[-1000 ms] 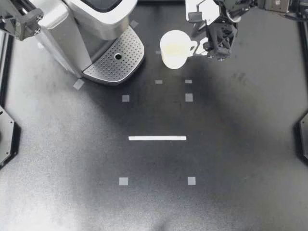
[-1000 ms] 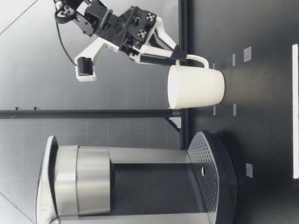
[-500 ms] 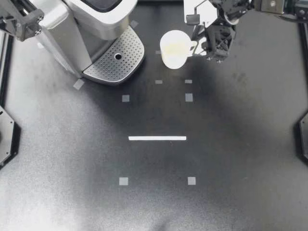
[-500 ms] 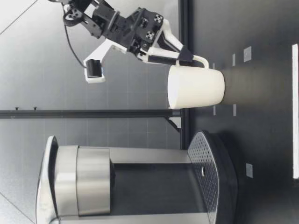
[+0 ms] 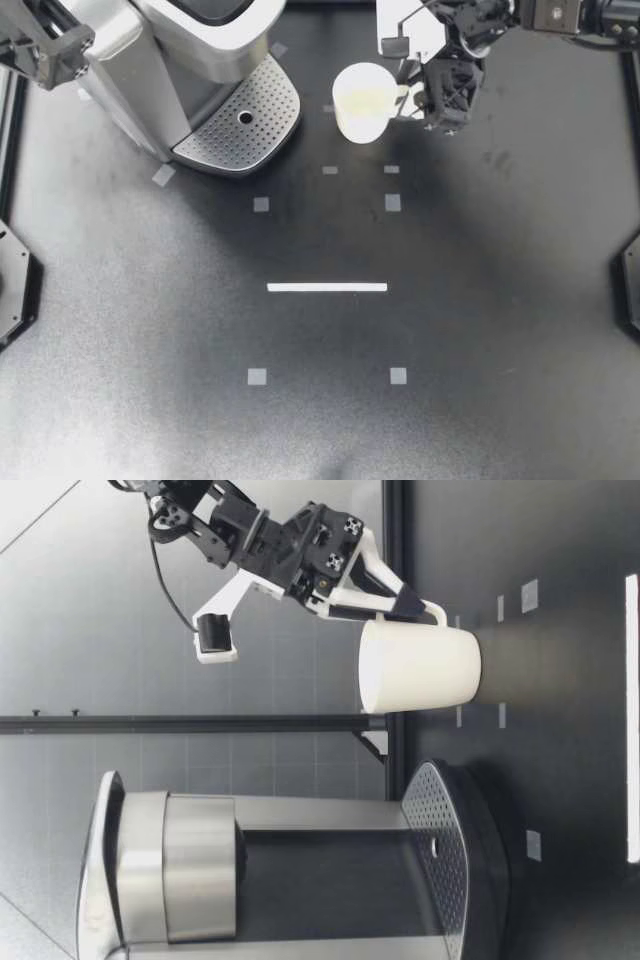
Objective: Place the coffee capsule inside the capsule container, then place the cup onto the center of the cup tray.
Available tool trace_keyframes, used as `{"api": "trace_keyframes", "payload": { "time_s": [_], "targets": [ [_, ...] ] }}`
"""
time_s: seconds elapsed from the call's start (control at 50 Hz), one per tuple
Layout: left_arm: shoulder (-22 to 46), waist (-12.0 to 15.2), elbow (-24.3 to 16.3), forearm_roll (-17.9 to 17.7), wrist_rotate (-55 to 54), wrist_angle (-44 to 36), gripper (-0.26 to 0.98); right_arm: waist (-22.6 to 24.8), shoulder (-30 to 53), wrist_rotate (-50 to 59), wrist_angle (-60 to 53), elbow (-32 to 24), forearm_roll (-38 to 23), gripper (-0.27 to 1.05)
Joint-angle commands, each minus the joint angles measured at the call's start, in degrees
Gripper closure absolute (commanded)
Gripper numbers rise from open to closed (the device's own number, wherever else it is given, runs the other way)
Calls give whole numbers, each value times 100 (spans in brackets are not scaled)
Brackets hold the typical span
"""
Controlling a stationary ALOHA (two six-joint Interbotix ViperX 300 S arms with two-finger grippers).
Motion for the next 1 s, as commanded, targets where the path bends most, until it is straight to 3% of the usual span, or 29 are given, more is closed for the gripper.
{"api": "trace_keyframes", "payload": {
  "time_s": [0.0, 0.16, 0.54, 0.98],
  "targets": [
    [-44, -9, -53, 35, -9, -35, 56, 18, -123, 0, -26, -88, 18, 46],
    [-35, -9, -44, 35, -18, -35, 56, 18, -167, 0, 9, -88, 35, 59],
    [-53, -9, -18, 35, -26, -62, 56, 334, -545, 26, -35, -123, 598, 59],
    [-211, -9, 132, 35, -79, -193, 56, 712, -105, 422, 18, -993, 703, 60]
  ]
}}
